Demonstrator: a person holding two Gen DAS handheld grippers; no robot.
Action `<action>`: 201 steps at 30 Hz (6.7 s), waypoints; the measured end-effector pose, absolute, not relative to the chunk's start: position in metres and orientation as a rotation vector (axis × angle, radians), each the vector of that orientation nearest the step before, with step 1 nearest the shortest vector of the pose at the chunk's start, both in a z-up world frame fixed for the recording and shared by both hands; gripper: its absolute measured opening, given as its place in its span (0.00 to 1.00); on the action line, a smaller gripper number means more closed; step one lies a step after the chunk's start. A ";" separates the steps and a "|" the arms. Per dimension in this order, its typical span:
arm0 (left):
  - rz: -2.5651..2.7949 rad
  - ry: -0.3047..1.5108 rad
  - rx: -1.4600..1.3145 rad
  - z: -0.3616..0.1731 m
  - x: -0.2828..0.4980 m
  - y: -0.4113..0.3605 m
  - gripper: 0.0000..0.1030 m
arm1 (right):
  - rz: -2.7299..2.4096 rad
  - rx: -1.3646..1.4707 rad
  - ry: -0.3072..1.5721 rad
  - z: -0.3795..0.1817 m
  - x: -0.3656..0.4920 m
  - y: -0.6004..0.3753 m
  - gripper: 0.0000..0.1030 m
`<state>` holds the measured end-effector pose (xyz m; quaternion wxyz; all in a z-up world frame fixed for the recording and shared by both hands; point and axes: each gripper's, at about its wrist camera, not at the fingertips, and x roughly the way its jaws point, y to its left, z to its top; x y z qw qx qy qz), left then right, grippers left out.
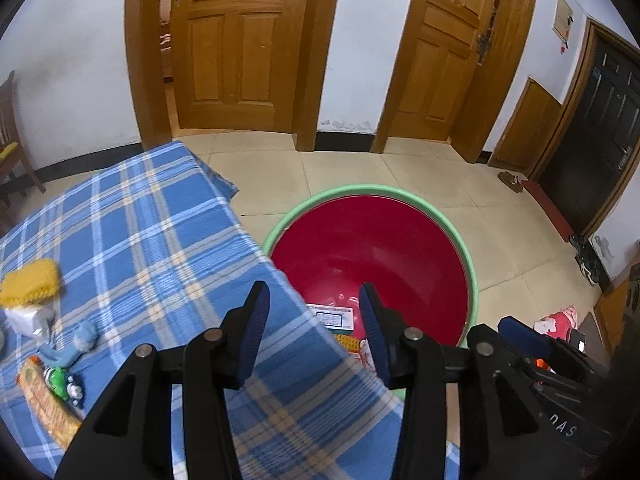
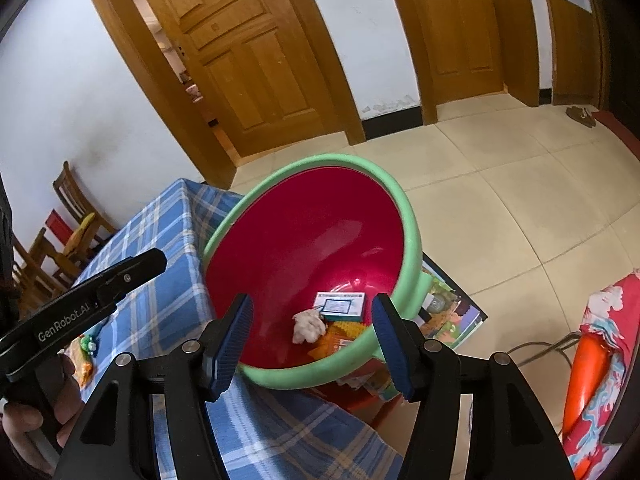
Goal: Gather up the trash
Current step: 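Return the left tool to the table and grasp the clear snack bag, then grasp the green toy figure with the right tool while the left tool holds the bag, then release the green toy into the red bucket with the right tool while the left tool carries the bag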
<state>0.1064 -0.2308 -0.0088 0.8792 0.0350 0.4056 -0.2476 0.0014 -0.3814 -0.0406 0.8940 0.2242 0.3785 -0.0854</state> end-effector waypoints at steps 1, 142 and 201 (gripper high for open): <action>-0.510 0.843 0.070 -0.007 0.105 -0.227 0.45 | -0.174 0.462 0.783 -0.039 0.001 -0.379 0.61; 0.036 0.764 -0.262 -0.049 0.077 0.080 0.37 | 0.272 0.099 0.958 -0.056 0.080 -0.086 0.30; -0.372 0.789 -0.018 0.008 0.071 -0.141 0.37 | -0.062 0.485 0.763 -0.027 0.018 -0.325 0.30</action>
